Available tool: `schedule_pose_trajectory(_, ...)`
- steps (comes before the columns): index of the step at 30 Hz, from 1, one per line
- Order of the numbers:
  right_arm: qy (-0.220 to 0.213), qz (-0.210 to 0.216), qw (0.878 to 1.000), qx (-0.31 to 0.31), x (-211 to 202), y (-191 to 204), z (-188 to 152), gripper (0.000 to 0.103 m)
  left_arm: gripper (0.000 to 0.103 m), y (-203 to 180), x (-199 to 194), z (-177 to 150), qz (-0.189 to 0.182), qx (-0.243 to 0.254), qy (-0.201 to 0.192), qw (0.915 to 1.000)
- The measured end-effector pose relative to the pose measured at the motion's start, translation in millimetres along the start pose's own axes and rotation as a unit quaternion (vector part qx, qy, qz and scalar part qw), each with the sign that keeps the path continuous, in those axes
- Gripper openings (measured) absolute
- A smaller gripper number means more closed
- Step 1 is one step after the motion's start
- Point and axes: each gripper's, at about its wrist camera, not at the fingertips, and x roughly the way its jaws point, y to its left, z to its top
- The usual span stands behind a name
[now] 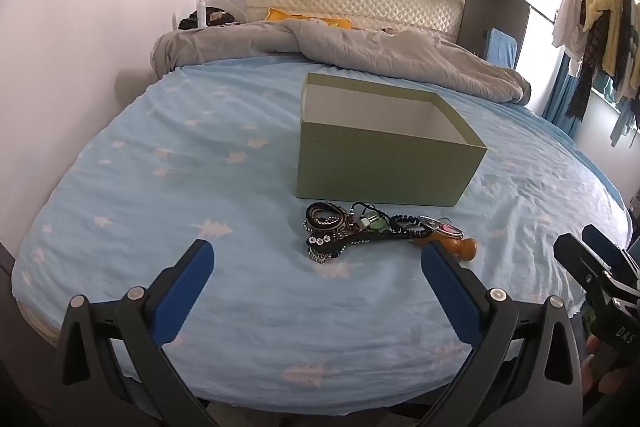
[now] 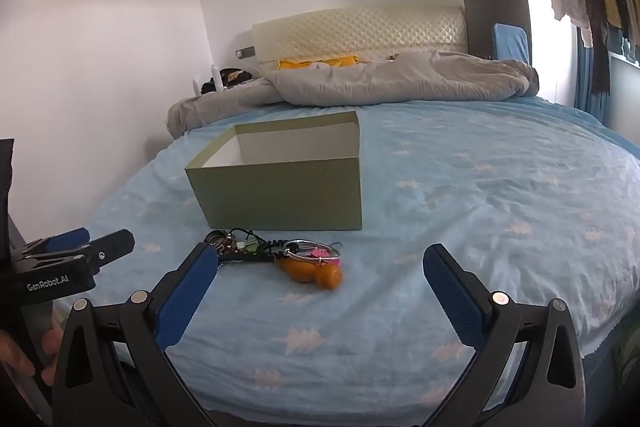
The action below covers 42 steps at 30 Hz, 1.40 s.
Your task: Organize jewelry
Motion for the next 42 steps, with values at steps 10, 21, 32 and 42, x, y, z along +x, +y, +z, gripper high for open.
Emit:
schedule_pose_trajectory(10,0.001,0.000,1.000,-0.001,1,1,0,0.103,0.103,3,0,0,-0.004,-0.006,0.007,0.9999)
schedule_pose_trajectory(21,0.003,0.004,1.000,-0.003,1,2,0,0.103,0.103,2,3,-2,0.004,0.011,-0.023,0.9997)
schedule_pose_trajectory(32,0.006,0.003,1.000,0.000,2,3,-2,0.103,0.103,2,3,-4,-0.003,0.001,-0.019,0.9998)
schedule_pose_trajectory(42,0.018,0.008,1.000,0.000,6,3,-4,0.103,0.103,2,8,-6,-0.008,-0.006,-0.008,0.9999)
